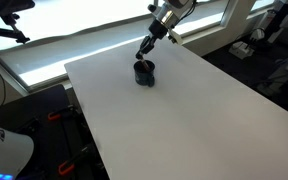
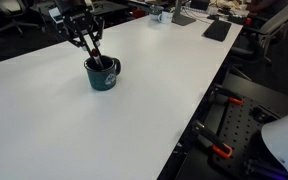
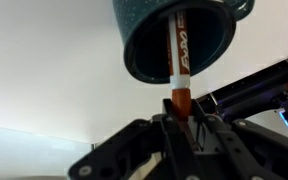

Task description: Remove the marker from the cup

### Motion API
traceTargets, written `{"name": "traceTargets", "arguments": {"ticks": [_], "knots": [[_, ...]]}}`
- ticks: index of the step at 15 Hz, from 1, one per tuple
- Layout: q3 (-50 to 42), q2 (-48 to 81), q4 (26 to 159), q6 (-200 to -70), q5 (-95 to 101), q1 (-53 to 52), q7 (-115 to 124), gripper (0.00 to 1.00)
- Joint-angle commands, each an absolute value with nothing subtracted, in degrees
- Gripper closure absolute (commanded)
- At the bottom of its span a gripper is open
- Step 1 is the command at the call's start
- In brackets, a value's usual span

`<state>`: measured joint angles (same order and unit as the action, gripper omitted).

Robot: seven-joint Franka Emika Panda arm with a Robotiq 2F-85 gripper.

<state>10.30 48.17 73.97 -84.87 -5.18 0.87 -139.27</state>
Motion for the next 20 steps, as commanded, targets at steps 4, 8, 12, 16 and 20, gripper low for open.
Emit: {"name": "traceTargets", "arguments": {"ticks": [4, 8, 12, 16, 20], "knots": [[9.9, 32.1, 81.2, -88.2, -5.8, 0.3, -134.3, 0.96], [8.9, 25.7, 84.1, -88.9, -6.0, 0.6, -132.7, 0.96], [6.8, 22.4, 89.2, -91.9, -6.0, 1.7, -130.6, 0.96], [4.7, 21.4, 95.7, -95.7, -6.7, 3.6, -130.9, 0.96], [4.0, 22.8, 100.8, -98.8, -8.1, 5.5, -131.9, 0.96]]}}
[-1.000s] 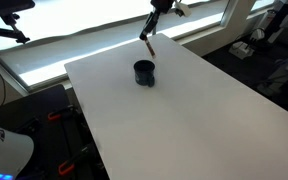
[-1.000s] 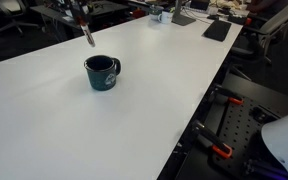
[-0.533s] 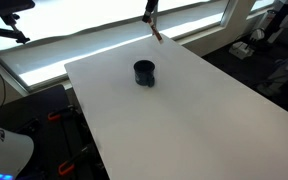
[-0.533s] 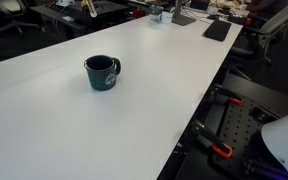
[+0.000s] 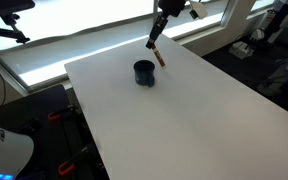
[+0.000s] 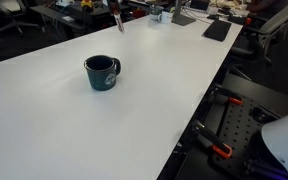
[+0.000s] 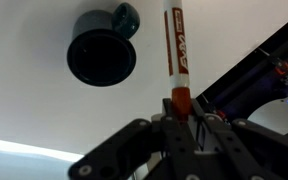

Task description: Remove the marker from the cup

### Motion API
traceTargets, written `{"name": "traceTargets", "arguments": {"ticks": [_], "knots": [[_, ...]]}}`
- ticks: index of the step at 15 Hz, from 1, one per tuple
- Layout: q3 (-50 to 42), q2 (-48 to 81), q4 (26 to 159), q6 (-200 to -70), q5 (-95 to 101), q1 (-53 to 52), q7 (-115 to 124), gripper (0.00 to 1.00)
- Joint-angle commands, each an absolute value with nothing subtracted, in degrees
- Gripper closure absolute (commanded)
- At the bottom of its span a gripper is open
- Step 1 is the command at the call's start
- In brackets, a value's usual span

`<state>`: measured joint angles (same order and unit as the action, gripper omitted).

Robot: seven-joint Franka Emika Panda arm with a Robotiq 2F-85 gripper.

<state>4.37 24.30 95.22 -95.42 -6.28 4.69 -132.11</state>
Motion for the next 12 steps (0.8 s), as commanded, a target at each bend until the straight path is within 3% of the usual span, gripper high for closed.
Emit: {"name": "traceTargets", "arguments": {"ticks": [1, 12], "knots": [[4.0, 23.2, 102.0, -99.5, -8.4, 5.9, -132.1, 0.96], [4.3, 28.3, 111.3, -106.4, -11.4, 7.5, -133.1, 0.96]]}}
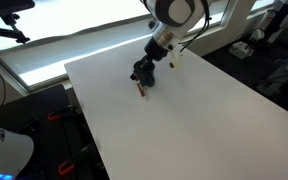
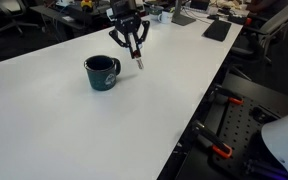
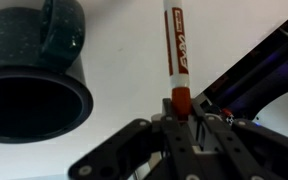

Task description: Remove the marker from the cup

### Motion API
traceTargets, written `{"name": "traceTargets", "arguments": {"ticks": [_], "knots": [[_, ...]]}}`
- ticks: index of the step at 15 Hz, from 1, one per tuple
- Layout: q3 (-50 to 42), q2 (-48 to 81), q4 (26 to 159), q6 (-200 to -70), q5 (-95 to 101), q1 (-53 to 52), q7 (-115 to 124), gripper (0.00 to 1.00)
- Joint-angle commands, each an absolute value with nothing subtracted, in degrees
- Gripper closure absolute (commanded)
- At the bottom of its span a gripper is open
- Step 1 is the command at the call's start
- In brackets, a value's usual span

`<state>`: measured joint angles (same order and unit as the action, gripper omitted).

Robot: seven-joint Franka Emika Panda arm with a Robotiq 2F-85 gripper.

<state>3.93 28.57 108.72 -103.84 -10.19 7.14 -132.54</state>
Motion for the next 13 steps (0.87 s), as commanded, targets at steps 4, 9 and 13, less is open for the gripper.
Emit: {"name": "traceTargets", "arguments": {"ticks": [4, 9, 13], "knots": [[4.5, 29.1, 112.9, -107.7, -11.4, 7.7, -133.4, 0.96], [4.2, 30.6, 111.6, -106.4, -10.1, 7.4, -132.4, 0.7], [4.2, 30.8, 111.6, -106.4, -10.0, 7.4, -132.4, 0.59]]}}
